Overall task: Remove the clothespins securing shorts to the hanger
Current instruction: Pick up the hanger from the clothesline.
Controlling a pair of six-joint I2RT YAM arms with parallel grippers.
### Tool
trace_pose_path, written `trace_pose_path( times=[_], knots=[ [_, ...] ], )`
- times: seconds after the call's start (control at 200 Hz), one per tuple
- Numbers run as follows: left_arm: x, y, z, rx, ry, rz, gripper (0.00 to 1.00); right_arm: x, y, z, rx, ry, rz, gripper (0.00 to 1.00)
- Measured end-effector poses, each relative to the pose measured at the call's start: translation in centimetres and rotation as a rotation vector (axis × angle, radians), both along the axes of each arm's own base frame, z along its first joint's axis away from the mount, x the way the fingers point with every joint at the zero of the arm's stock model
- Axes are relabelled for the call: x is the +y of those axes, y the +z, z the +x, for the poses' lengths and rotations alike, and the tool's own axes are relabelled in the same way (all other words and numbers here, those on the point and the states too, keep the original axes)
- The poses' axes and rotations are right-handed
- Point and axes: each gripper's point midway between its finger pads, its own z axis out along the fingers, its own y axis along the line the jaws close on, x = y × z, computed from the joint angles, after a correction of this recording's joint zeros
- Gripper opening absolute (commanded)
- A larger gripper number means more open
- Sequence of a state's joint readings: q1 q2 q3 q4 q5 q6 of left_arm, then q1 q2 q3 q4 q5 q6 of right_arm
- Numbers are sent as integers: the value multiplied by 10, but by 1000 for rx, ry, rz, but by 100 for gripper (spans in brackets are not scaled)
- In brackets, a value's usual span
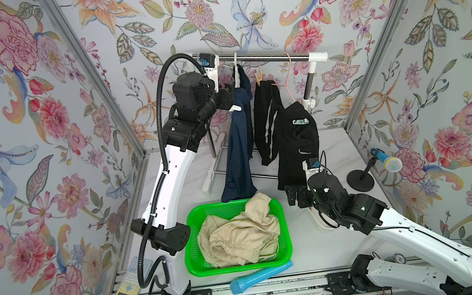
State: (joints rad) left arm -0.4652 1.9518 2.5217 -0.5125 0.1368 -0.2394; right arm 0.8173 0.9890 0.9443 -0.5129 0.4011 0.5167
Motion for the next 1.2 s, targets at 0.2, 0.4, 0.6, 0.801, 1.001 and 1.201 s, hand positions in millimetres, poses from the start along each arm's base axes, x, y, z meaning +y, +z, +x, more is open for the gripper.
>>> trace_pose_path(
  times=[0.2,0.4,0.6,0.801,1.001,1.201],
  knots=[
    [-18,-17,11,35,-66,-28,59,3,-4,-2,8,5,0,99],
    [-23,-31,20,60,-64,-15,58,3,-2,-5,0,7,7,99],
    [-22,-32,23,55,-56,-13,58,-2,-4,-7,-9,-6,14,99],
    [-30,-48,43,59,-41,-16,76,-3,-5,-7,-10,-8,12,99],
    [-35,-67,59,74,-28,-7,69,-6,-2,-8,-20,-17,14,99],
    [-32,-63,63,52,0,-15,36,-14,2,-11,-41,-36,28,99]
  ],
)
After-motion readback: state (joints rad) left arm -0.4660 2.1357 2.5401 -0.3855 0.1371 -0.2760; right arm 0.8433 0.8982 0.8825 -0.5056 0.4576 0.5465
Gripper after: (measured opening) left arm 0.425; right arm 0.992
